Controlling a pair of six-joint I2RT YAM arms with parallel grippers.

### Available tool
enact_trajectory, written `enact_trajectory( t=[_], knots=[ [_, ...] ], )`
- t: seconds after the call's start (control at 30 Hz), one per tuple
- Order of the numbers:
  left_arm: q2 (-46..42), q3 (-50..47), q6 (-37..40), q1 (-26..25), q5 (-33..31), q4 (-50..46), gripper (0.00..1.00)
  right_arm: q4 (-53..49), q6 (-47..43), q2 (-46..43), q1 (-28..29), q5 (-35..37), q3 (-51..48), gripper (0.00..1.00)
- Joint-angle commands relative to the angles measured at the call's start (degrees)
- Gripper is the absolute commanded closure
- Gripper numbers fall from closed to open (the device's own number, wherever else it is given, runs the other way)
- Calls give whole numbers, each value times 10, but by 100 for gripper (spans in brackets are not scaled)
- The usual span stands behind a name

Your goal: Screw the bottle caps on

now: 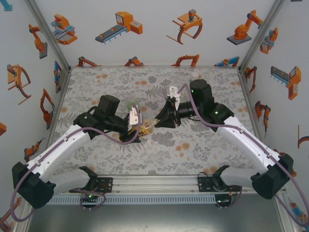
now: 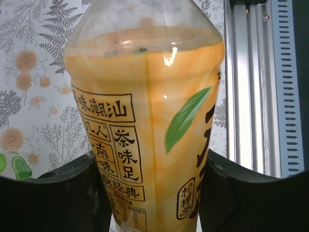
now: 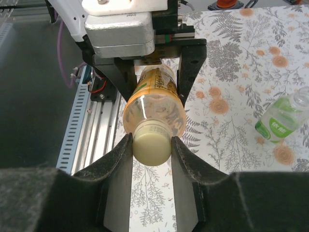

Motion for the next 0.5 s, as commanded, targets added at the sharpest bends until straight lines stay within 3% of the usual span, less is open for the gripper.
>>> enact_trajectory(
  t=[0.0, 0.07, 0.3, 0.47],
  knots=[
    [-11, 12, 4, -3, -21, 4, 100, 48, 79, 0, -1, 9, -18, 93],
    [-19, 7, -1, -3, -42, 16, 100, 92, 160, -5, -1, 37, -37, 100],
    [-42, -13, -17, -3, -100, 52, 100, 179, 443, -30, -2, 154, -97, 100],
    [-53, -21, -21, -3, -116, 70, 100, 176, 670, -40, -1, 245, -117, 100]
  ],
)
